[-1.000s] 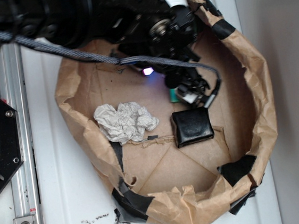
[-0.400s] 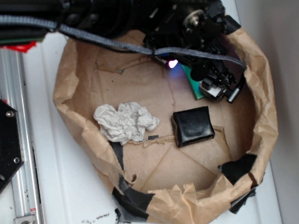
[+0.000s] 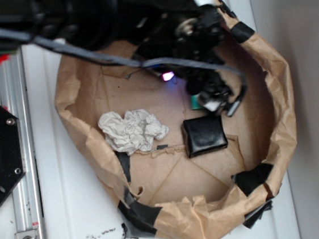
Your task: Grab the green block.
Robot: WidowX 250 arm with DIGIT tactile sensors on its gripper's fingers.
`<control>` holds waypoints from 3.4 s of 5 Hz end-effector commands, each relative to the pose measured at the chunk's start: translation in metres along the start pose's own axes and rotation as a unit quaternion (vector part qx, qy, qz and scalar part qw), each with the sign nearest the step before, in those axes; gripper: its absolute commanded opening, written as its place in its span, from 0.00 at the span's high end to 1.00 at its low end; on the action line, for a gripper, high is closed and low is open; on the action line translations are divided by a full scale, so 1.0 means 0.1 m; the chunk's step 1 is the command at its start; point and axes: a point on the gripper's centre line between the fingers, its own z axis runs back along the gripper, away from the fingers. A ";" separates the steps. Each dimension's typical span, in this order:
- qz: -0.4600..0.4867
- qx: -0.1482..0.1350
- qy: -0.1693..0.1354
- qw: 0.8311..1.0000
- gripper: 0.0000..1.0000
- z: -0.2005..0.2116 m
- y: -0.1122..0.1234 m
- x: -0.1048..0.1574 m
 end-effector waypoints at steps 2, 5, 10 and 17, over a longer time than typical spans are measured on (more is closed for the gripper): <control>-0.125 0.005 -0.017 0.992 0.00 0.50 0.23 -0.31; -0.057 -0.040 -0.049 0.996 0.00 0.79 0.09 -0.23; 0.059 0.043 -0.035 0.997 0.00 -0.09 -0.19 0.35; -0.407 0.019 -0.109 0.907 1.00 1.31 -0.41 -0.10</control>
